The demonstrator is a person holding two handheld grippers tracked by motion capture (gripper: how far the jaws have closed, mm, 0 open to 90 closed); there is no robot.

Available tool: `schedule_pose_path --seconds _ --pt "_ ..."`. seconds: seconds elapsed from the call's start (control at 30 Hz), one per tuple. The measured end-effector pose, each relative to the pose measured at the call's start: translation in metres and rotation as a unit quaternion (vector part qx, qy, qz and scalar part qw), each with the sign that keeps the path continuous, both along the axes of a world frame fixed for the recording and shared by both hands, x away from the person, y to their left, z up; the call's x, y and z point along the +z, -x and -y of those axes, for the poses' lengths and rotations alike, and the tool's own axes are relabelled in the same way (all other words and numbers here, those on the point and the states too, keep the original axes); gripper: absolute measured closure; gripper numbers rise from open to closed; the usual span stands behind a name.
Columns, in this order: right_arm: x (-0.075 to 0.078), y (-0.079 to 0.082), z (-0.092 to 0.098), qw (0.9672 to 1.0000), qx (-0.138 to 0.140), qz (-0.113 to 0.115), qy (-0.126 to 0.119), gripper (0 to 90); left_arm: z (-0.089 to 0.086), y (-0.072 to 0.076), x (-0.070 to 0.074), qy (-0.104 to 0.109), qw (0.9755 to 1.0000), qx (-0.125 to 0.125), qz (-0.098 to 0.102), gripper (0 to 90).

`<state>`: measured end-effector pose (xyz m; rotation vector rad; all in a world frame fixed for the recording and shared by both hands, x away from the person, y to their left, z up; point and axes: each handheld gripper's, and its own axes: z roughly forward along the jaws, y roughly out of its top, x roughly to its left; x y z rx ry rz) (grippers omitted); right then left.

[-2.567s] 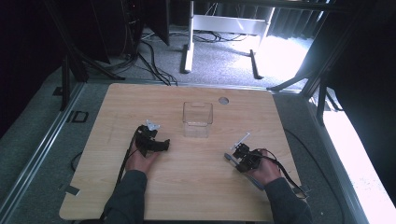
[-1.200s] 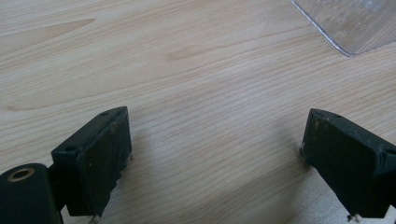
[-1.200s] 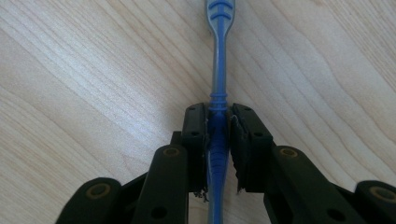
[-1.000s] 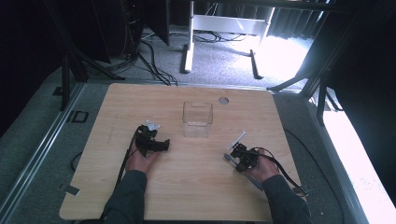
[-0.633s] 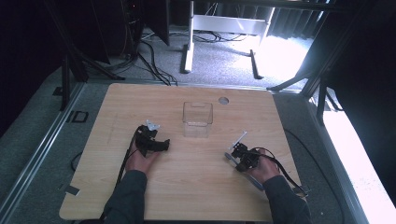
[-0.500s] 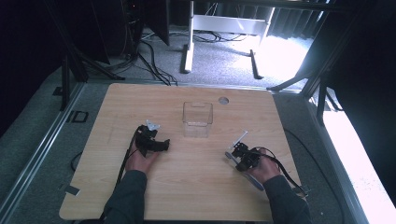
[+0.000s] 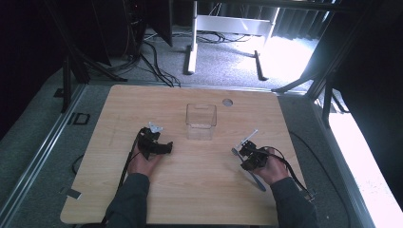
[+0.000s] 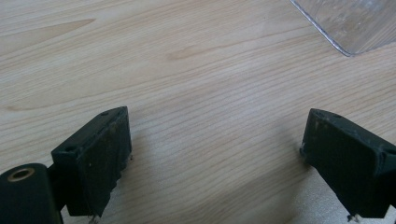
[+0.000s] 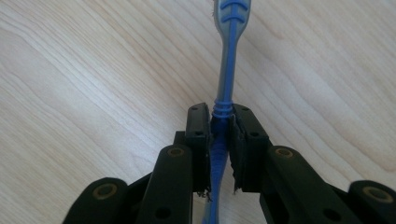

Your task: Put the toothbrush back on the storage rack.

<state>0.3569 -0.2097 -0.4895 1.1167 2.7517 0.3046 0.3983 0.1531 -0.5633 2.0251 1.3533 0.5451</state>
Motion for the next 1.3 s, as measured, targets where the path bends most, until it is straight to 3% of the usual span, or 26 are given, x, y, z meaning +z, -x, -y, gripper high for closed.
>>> schedule_pose_path --seconds 0.13,0.57,1.3 --pt "0.006 0.001 -0.003 0.9999 0.001 0.014 -0.009 78.4 0.000 0.000 0.000 0.000 1.0000 0.000 0.000 8.7" --pt "0.017 0.001 -0.002 0.9995 0.000 0.028 -0.015 78.6 0.000 0.000 0.000 0.000 1.0000 0.000 0.000 8.7" --pt "0.041 -0.002 0.007 0.9958 -0.017 0.065 -0.062 78.6 0.000 0.000 0.000 0.000 1.0000 0.000 0.000 8.7"
